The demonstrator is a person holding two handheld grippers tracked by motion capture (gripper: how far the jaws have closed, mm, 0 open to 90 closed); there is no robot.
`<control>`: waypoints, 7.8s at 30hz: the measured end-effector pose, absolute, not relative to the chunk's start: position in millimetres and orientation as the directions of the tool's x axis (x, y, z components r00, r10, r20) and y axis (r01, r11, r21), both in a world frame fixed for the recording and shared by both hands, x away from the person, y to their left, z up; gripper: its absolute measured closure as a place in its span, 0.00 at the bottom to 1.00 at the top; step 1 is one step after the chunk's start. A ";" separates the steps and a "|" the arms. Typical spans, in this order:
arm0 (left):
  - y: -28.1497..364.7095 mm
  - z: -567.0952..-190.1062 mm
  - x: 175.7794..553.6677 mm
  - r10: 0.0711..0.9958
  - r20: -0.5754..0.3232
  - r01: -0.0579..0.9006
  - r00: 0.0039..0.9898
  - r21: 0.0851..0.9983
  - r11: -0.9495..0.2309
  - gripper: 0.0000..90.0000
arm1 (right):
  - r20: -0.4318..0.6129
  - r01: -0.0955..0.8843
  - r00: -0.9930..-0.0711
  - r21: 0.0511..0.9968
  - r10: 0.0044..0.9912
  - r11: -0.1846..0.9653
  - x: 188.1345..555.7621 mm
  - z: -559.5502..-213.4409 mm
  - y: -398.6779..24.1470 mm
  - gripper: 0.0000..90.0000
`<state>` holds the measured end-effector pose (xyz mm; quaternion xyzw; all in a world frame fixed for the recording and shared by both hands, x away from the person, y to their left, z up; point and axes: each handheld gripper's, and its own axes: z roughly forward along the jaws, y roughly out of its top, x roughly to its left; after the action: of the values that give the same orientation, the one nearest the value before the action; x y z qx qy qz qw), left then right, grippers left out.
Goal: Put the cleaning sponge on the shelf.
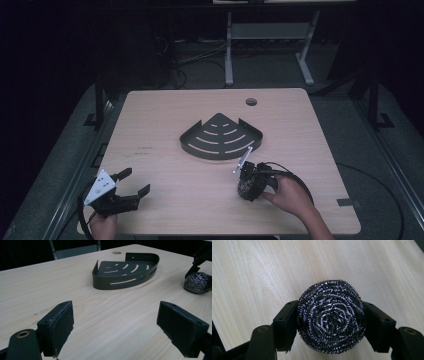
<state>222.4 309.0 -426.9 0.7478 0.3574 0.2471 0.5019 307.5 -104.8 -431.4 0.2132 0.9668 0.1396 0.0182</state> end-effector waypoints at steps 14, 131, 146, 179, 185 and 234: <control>309.5 -426.2 221.7 0.784 0.006 0.286 0.621 0.929 -0.233 0.15 | 0.060 0.393 -0.917 0.305 0.395 0.867 315.9 -419.7 -104.8 0.37; 313.3 -425.2 220.5 0.790 0.008 0.281 0.613 0.933 -0.227 0.15 | 0.142 0.461 -0.888 0.273 0.438 0.845 482.0 -417.4 -38.8 0.37; 313.3 -424.7 220.7 0.790 0.010 0.279 0.614 0.933 -0.229 0.15 | 0.135 0.473 -0.881 0.278 0.453 0.836 487.7 -427.7 -36.3 0.37; 311.3 -426.4 222.9 0.790 0.001 0.289 0.613 0.930 -0.225 0.15 | 0.150 0.487 -0.873 0.330 0.464 0.809 479.9 -412.9 -50.6 0.26; 311.9 -425.7 223.2 0.791 -0.002 0.287 0.612 0.933 -0.219 0.15 | 0.153 0.486 -0.873 0.341 0.463 0.805 477.9 -408.4 -51.9 0.24; 307.2 -426.4 222.7 0.784 0.010 0.287 0.621 0.927 -0.240 0.15 | 0.156 0.489 -0.870 0.389 0.467 0.781 433.5 -387.2 -98.7 0.23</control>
<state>222.7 307.2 -426.4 0.7475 0.3582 0.2474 0.5017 433.5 -98.7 -387.2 0.2534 0.9433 0.2129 -0.0255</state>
